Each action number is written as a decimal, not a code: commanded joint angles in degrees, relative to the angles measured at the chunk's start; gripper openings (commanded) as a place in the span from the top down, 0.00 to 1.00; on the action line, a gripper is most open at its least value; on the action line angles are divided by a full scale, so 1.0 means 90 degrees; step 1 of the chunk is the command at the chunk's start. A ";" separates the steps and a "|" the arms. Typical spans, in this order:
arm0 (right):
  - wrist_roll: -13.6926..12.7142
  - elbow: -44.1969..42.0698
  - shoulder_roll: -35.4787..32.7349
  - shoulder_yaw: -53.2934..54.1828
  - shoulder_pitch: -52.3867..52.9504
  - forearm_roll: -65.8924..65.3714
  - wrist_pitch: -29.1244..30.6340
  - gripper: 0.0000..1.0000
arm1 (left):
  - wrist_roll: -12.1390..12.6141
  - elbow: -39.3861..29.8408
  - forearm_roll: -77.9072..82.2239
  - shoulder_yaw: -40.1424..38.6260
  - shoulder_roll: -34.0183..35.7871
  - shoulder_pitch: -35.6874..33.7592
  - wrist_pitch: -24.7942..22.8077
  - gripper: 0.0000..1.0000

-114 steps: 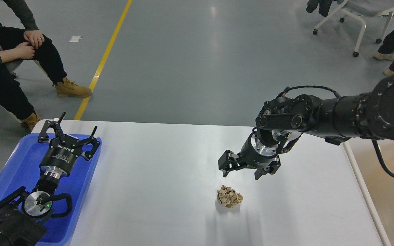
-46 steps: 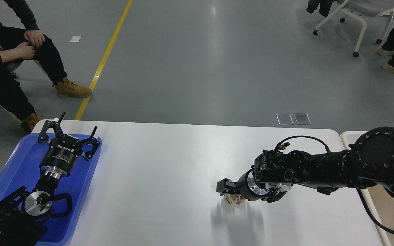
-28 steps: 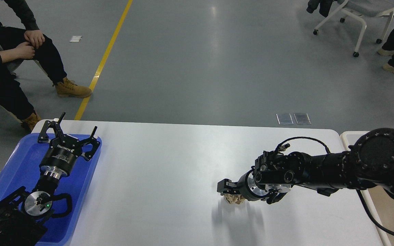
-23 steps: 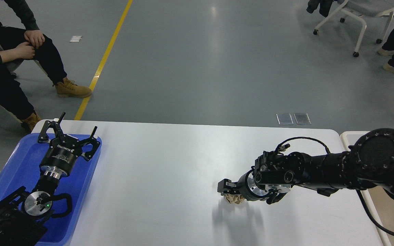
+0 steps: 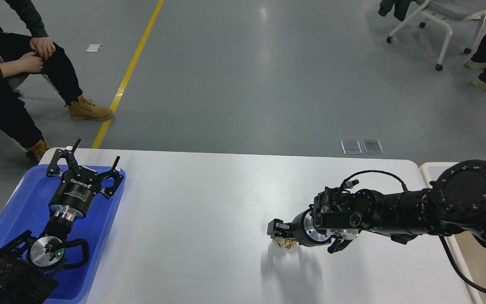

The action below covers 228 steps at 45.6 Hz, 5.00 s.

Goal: Tidy desktop

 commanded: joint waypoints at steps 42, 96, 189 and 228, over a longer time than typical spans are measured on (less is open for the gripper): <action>0.0499 -0.0154 0.0000 0.0129 -0.0160 0.0000 -0.0407 0.89 | 0.0000 0.0000 0.0000 0.0000 0.0000 0.0000 0.0001 0.01; 0.0597 0.3254 -0.1659 -0.1472 0.4486 0.0010 0.1204 1.00 | 0.0000 0.0000 0.0000 0.0000 0.0000 -0.0010 -0.0009 0.01; 0.0499 -0.2768 -0.5412 0.3808 -0.1974 0.2285 -0.1491 0.97 | 0.0000 0.0000 0.0000 0.0000 0.0000 0.0000 -0.0009 0.01; 0.0518 -0.5515 -0.2559 0.7209 -0.3959 0.2305 -0.1373 0.96 | 0.0000 0.0000 0.0000 0.0000 0.0000 0.0000 0.0001 0.01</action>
